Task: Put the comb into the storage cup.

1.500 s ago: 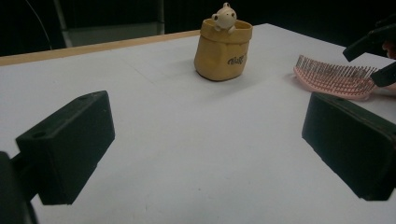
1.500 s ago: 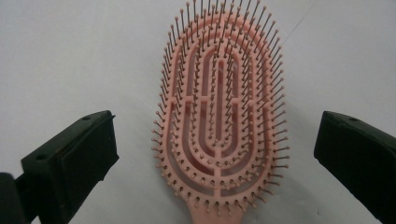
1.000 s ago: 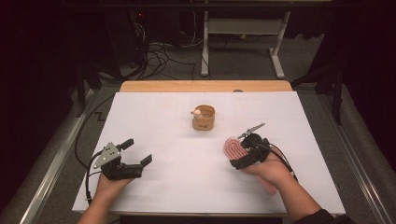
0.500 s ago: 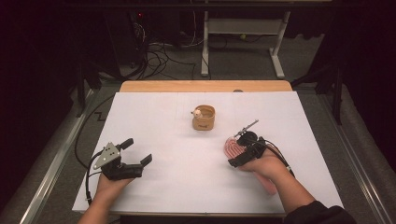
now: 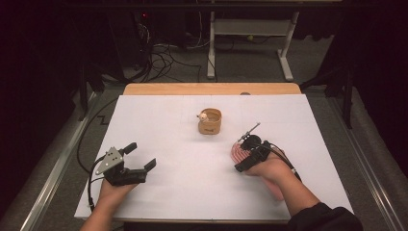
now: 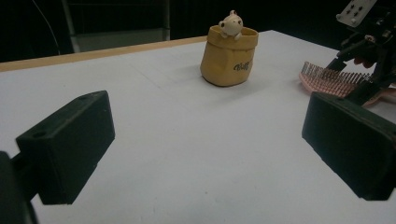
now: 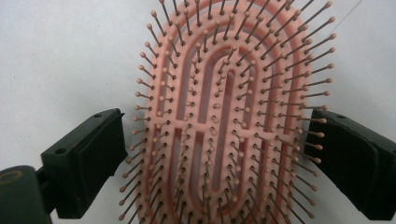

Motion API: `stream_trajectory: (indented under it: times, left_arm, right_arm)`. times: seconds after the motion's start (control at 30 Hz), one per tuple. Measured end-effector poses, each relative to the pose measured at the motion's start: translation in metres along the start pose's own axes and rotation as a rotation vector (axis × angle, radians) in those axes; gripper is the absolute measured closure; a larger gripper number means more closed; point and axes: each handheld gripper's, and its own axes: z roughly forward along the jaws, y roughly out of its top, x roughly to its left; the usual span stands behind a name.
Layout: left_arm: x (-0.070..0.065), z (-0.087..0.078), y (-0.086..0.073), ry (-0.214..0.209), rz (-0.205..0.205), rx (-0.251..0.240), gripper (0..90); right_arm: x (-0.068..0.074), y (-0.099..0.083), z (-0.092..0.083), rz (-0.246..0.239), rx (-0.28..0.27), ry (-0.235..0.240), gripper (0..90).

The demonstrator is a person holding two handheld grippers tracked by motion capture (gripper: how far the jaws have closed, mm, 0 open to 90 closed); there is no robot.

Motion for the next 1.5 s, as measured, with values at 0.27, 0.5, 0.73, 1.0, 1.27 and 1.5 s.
stream_trajectory:
  times: [0.27, 0.5, 0.73, 1.0, 1.27, 1.5]
  left_arm:
    - [0.0, -0.002, 0.001, -0.002, 0.0, -0.011, 3.2]
    - [0.001, -0.003, 0.001, -0.004, -0.008, -0.018, 3.2]
    - [-0.001, -0.004, 0.001, -0.007, -0.008, -0.016, 3.2]
    - [-0.001, -0.004, 0.001, -0.008, -0.012, -0.013, 3.3]
    - [-0.001, -0.005, 0.001, -0.008, -0.007, -0.013, 3.3]
    - [-0.001, -0.007, 0.001, -0.005, -0.009, -0.02, 3.3]
  right_arm:
    - [0.002, 0.005, 0.0, -0.016, 0.02, -0.01, 8.1]
    - [0.003, 0.01, 0.001, -0.006, 0.041, -0.022, 10.3]
    - [0.002, 0.01, 0.001, -0.002, 0.049, -0.025, 12.1]
    - [0.0, 0.01, -0.001, 0.006, 0.054, -0.021, 15.6]
    - [-0.001, 0.013, 0.0, -0.008, 0.074, -0.02, 15.4]
    - [0.001, 0.017, 0.002, 0.005, 0.097, -0.022, 14.6]
